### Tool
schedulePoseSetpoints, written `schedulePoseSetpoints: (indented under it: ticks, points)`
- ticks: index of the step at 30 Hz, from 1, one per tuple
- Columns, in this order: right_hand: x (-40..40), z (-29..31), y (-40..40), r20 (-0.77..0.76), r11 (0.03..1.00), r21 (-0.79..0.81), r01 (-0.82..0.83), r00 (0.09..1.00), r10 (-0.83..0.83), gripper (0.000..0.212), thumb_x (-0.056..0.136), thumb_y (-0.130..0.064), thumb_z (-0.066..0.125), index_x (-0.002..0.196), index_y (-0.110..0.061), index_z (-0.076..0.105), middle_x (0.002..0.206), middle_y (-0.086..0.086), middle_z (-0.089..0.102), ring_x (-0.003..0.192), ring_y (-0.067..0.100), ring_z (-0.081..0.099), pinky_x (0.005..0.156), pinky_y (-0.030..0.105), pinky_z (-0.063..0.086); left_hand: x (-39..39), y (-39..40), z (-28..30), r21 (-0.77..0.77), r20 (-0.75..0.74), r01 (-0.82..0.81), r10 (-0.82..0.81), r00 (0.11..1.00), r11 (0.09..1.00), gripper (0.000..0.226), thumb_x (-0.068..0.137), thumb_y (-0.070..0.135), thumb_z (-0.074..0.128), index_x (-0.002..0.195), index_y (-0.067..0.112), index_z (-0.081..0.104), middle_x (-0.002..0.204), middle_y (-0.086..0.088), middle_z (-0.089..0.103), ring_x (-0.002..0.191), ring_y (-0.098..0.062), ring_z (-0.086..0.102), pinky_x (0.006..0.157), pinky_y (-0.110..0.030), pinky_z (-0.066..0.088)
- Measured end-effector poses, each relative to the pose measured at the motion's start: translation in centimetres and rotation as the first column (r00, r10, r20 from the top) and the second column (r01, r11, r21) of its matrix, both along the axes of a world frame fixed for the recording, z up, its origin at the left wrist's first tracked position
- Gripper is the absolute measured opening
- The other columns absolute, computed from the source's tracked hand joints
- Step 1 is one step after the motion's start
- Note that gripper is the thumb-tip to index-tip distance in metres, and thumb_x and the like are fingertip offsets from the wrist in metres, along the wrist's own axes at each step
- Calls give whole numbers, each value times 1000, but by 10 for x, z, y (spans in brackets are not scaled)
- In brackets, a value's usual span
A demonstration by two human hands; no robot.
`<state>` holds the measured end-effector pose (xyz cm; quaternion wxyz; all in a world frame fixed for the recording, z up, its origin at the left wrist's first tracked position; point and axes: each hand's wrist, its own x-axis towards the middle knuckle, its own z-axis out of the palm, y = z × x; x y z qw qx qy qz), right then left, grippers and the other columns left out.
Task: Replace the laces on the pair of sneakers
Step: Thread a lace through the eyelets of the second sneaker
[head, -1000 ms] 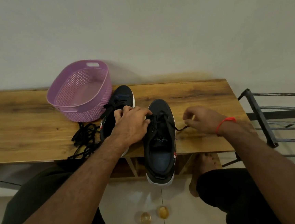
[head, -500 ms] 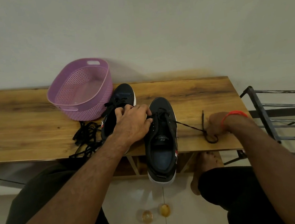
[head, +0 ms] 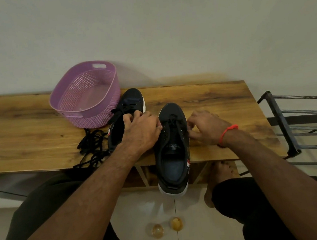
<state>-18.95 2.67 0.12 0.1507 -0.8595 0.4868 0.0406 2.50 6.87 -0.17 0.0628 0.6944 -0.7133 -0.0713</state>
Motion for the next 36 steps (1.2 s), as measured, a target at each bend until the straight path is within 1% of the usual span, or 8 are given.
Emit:
schedulePoseSetpoints:
  ticks: [4,6,9,12,18,25,32,36]
  points:
    - [-26,10,-11,-425,933,276,230,900,-96,32,95,-41,57,109,-14,66,107,7,66,100,24,61,91,40,53,2,0,0,19,158,-35,32,987,999,29,97,45,48,110,25,65,123,3,56,122,-22,41,103,-46,27]
    - [-35,11,-15,-465,920,283,271,878,-115,32,94,-40,58,109,-14,67,109,8,66,100,25,62,92,41,53,4,1,1,16,169,-27,24,985,1000,28,96,46,49,109,27,65,123,3,56,122,-23,40,104,-48,26]
    - [-31,7,-16,-174,953,216,212,969,-176,22,95,-39,60,110,-23,60,114,3,58,104,21,56,91,38,52,4,-1,1,27,109,-9,6,994,1000,25,98,49,50,111,33,64,128,6,56,127,-23,37,104,-49,22]
    - [-11,3,-9,86,989,110,94,991,-104,14,97,-43,56,105,-31,55,111,-4,53,104,15,49,92,36,48,3,-1,2,23,72,3,-4,997,1000,24,99,52,52,111,37,66,131,9,56,130,-22,35,103,-51,21]
    - [11,-6,-1,136,1000,-24,-10,991,14,9,99,-34,50,97,-25,52,105,-2,53,101,17,49,91,38,48,-1,1,2,-1,94,-6,6,996,1000,24,102,46,48,110,32,66,125,9,59,126,-22,37,104,-52,24]
    - [-13,6,-12,86,978,197,66,993,-85,10,93,-30,62,93,-20,60,92,0,62,90,20,60,81,37,54,1,0,2,25,137,-51,47,989,998,25,95,46,53,107,29,66,121,7,59,124,-23,38,103,-51,25]
    - [-9,3,-11,102,969,239,60,991,-86,6,96,-27,59,93,-22,58,92,-1,62,86,14,57,65,22,40,2,0,3,24,100,-21,19,995,999,21,98,47,52,109,35,65,125,8,59,128,-23,36,103,-53,22]
    - [-6,5,-10,199,972,215,92,970,-136,7,96,-27,61,99,-21,60,90,-4,62,81,11,57,62,20,40,3,-1,4,35,69,-14,11,998,999,16,96,48,58,107,38,65,128,11,57,129,-22,34,104,-53,22]
